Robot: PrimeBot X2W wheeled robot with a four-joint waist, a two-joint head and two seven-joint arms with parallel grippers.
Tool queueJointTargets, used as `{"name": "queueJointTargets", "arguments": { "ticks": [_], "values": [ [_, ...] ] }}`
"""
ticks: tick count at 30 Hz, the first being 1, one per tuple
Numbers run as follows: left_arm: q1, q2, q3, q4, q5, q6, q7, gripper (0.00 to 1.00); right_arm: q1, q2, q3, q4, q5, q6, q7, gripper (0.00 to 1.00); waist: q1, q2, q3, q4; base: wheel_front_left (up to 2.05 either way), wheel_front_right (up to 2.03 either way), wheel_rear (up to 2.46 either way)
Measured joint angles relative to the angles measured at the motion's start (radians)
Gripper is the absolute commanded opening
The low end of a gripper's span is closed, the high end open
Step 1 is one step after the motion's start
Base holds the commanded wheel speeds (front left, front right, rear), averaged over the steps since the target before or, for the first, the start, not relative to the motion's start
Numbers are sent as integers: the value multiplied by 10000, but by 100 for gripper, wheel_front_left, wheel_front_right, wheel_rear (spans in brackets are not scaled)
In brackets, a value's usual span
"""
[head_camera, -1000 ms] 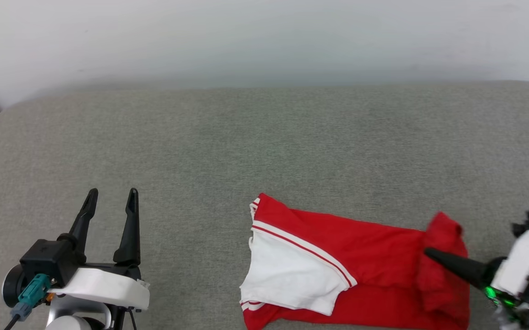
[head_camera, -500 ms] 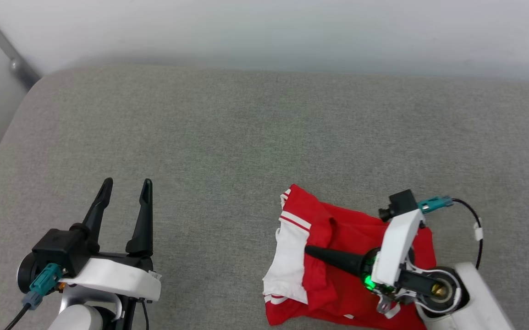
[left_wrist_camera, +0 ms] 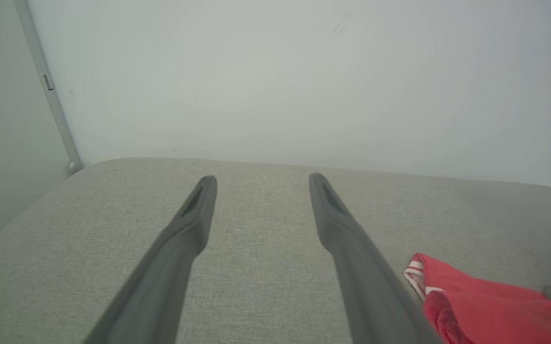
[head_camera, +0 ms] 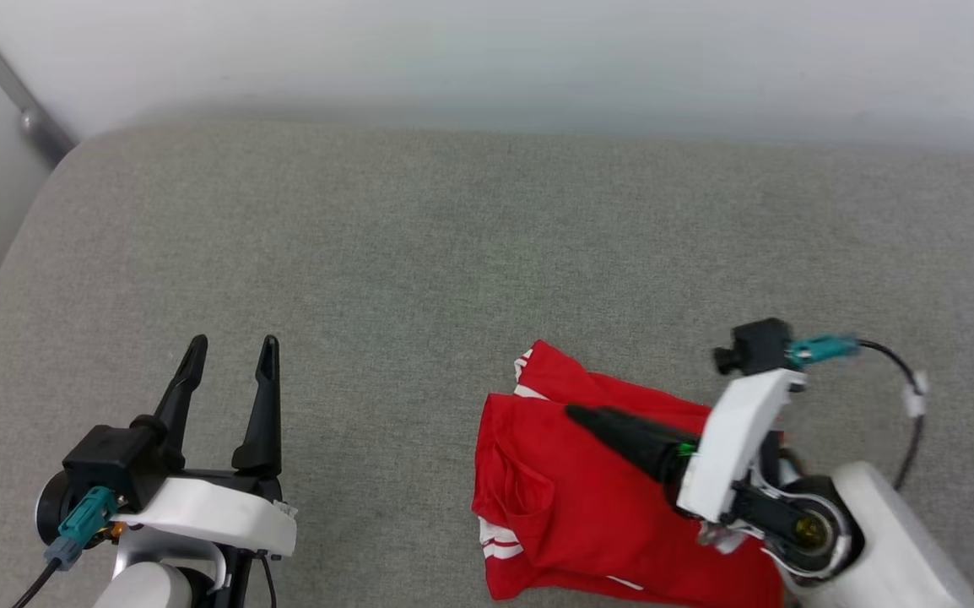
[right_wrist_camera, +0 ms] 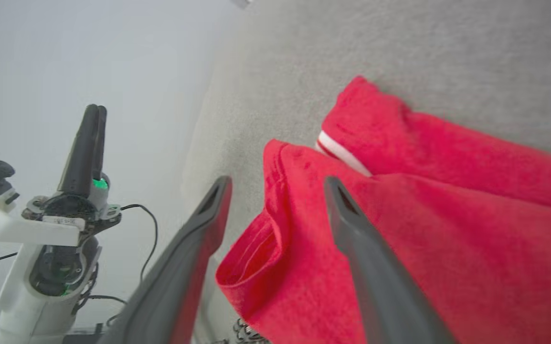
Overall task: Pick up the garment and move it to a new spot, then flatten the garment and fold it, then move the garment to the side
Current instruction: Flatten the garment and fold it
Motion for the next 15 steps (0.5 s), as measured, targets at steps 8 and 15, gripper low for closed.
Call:
{"name": "queueJointTargets", "arguments": {
  "ticks": [8, 15],
  "values": [
    [355, 52, 42, 56, -44, 174, 61, 100, 1147, -1398, -1476, 257, -4550, 0, -3308, 100, -1, 0, -548, -317, 0, 0, 0],
    [685, 121, 92, 56, -96, 339, 102, 100, 2290, -957, -4082, -907, -8019, 0, -5195, 100, -1, 0, -912, -672, 0, 0, 0]
  ]
}}
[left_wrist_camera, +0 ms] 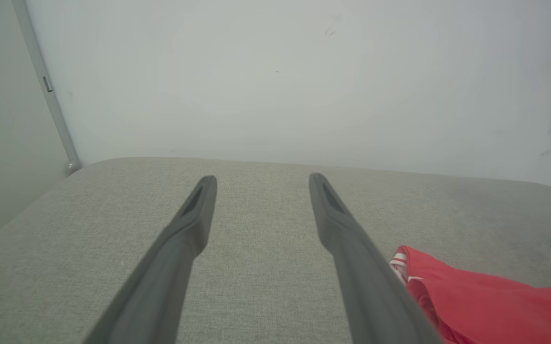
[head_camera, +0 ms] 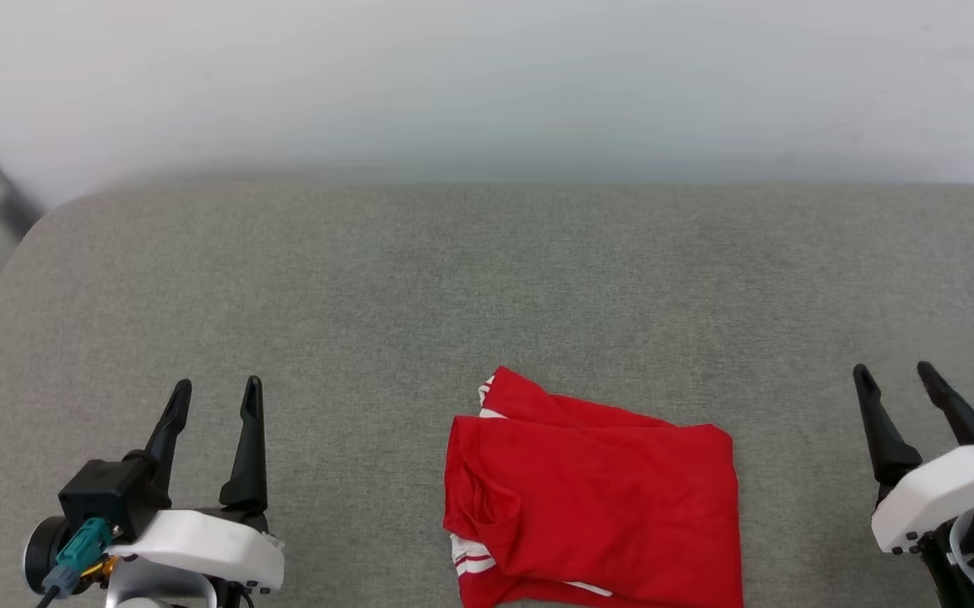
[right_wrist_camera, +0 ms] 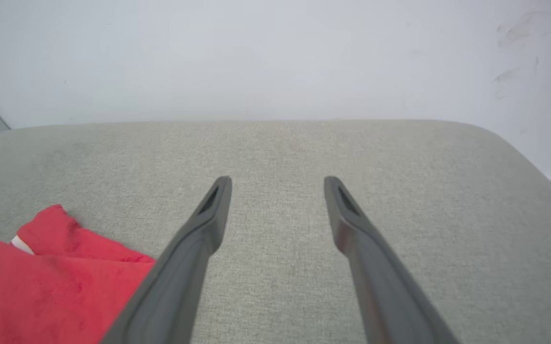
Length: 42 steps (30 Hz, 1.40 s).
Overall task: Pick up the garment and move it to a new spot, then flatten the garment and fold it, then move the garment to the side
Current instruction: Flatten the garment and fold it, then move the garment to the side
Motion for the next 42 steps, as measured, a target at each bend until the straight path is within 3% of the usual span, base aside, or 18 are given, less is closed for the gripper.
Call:
{"name": "queueJointTargets", "arguments": {
  "ticks": [5, 11, 22, 36, 42],
  "values": [
    [266, 15, 12, 10, -13, 111, -10, 100, 710, 660, -571, -1356, -1091, 0, -732, 100, 0, 0, -288, -180, 0, 0, 0],
    [657, 94, -132, 15, -8, 173, 79, 100, 1892, 1072, -558, -2504, -1515, 0, -1089, 100, -1, 0, -655, -269, 0, 0, 0],
    [973, 63, -372, 44, 0, 244, 178, 100, 3320, 1546, -499, -3939, -1685, 0, -765, 100, -1, 0, -1112, -327, 0, 0, 0],
    [1034, 144, -286, -35, -125, 418, 253, 100, 3481, 1816, -420, -4343, -1570, 0, -495, 100, 0, 0, -1044, -270, 0, 0, 0],
    [1052, 61, -148, -100, -198, 454, 146, 100, 3496, 1894, -1235, -4086, -470, 0, 458, 100, 0, 0, -992, -72, 0, 0, 0]
  ]
}}
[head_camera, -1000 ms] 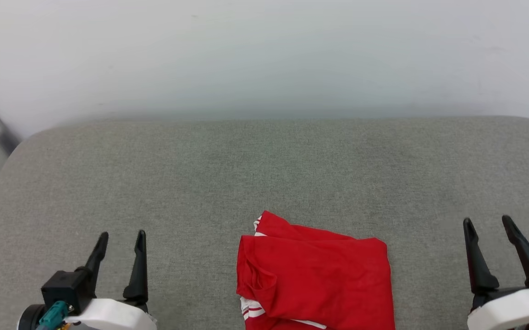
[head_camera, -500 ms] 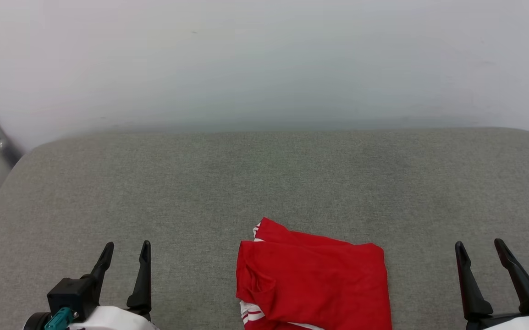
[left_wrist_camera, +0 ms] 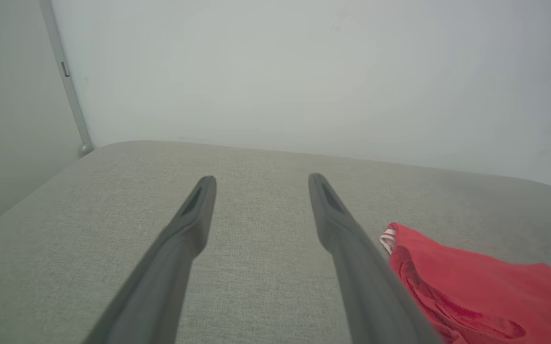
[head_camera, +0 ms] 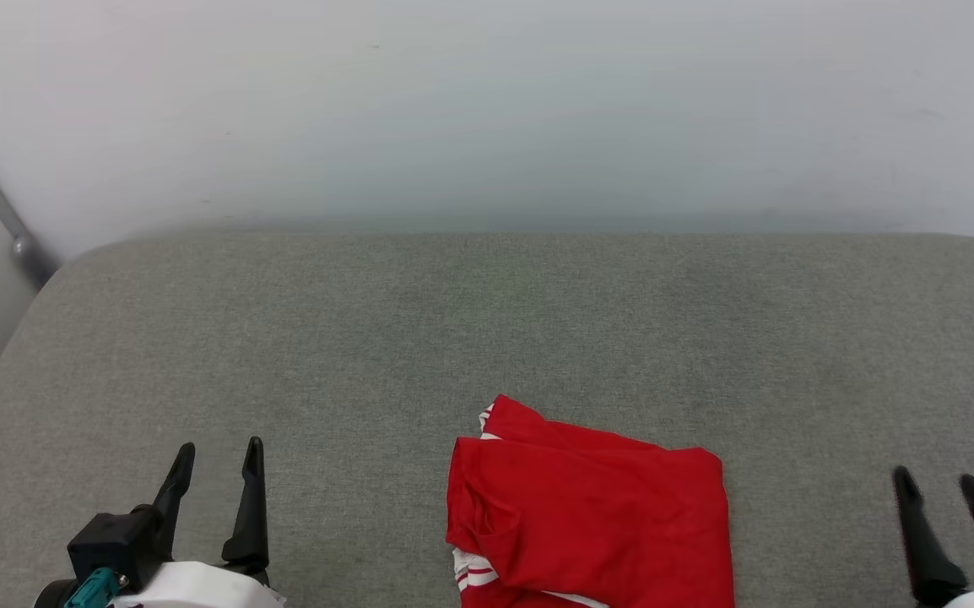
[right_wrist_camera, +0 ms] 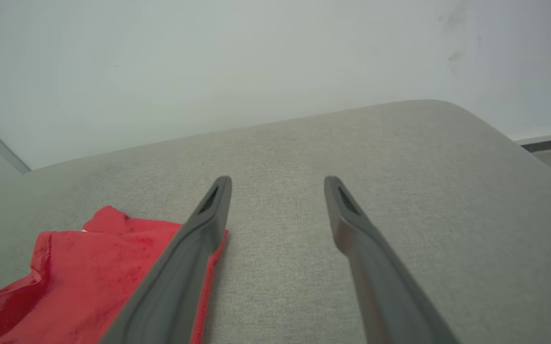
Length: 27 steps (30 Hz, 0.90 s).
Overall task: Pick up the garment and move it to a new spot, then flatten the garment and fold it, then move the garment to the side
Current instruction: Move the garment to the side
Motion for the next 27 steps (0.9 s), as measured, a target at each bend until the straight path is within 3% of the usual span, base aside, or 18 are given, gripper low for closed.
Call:
{"name": "queueJointTargets", "arguments": {
  "ticks": [5, 11, 18, 22, 27],
  "values": [
    [47, -173, 155, -44, -44, 17, -224, 100, -267, -328, -1919, 920, 1419, 0, 2046, 100, 0, 0, 97, 204, 0, 0, 0],
    [-1, -387, 320, 23, 48, -119, -357, 100, -872, -1020, -3718, 2625, 2815, 0, 5415, 100, 0, 0, 248, 635, 0, 0, 0],
    [-312, -598, 343, 192, 217, -349, -428, 100, -1899, -180, -5056, 4004, 3868, 0, 9559, 100, 1, 0, 489, 1262, 0, 0, 0],
    [-438, -696, 341, 268, 314, -472, -437, 100, -2723, 19, -5294, 4750, 4920, 0, 10623, 100, 1, 0, 684, 1559, 0, 0, 0],
    [-757, -811, 290, 326, 428, -591, -441, 100, -3724, 29, -4652, 6723, 6729, 0, 10558, 100, 1, 0, 999, 1861, 0, 0, 0]
  ]
}}
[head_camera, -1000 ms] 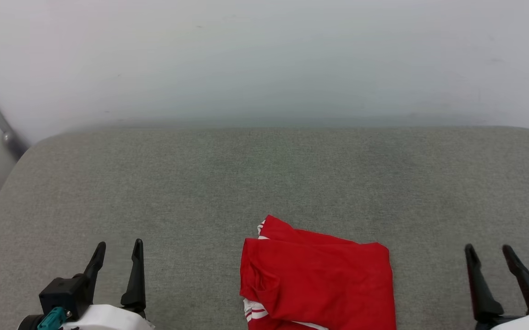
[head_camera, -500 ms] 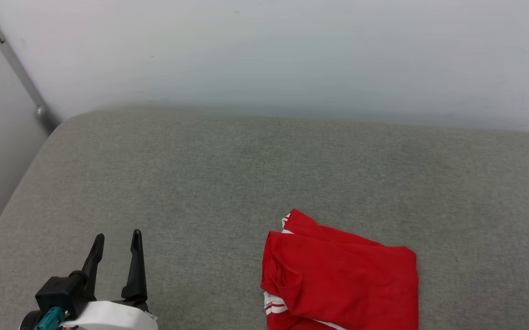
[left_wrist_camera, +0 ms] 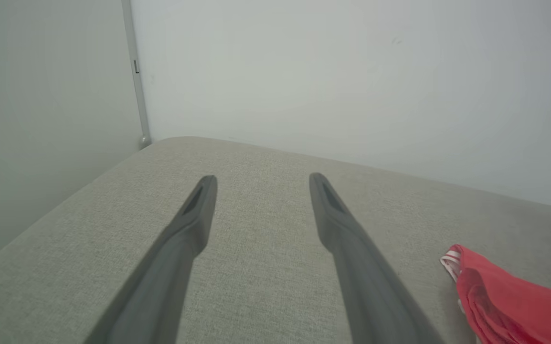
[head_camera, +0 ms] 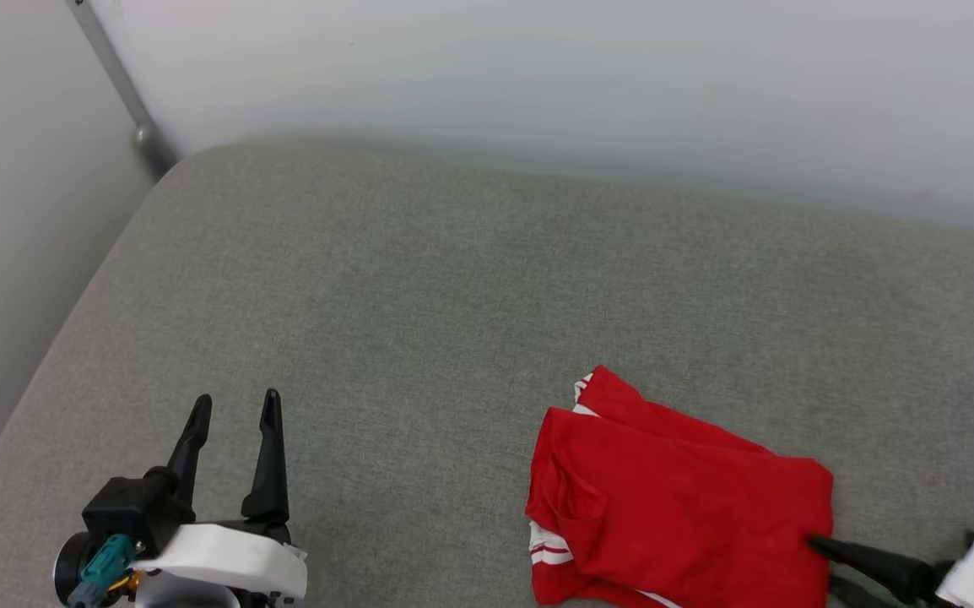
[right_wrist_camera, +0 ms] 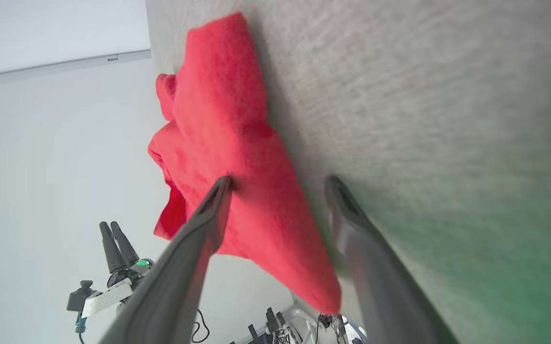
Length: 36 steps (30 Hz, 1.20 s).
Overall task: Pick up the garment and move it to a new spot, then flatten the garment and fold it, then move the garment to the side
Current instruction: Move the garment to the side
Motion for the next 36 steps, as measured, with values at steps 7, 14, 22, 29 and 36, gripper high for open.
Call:
{"name": "queueJointTargets", "arguments": {
  "ticks": [7, 14, 22, 29, 36],
  "values": [
    [-365, -100, -25, 219, 52, -242, -2, 100, -900, -79, 1549, 1423, 1221, 0, -560, 91, 0, 0, 387, 227, 0, 0, 0],
    [-393, -203, 48, 382, 146, -328, -4, 100, -995, -90, 2823, 1285, 1174, 2, -1210, 0, 1, 0, 456, 210, 0, 0, 0],
    [-391, -153, 29, 533, 330, -472, -8, 100, -593, -410, 4719, -178, -587, 0, -2090, 0, 1, 0, 66, -194, 0, 0, 0],
    [-151, -82, -33, 403, 403, -407, 2, 100, -334, -1542, 6798, -1018, -2677, 0, -2970, 0, 1, 0, -453, -992, 0, 0, 0],
    [106, -96, -27, 159, 384, -316, 4, 100, -844, -2429, 7800, -1087, -4126, 2, -3657, 0, 1, 0, -681, -2352, 0, 0, 0]
  ]
}}
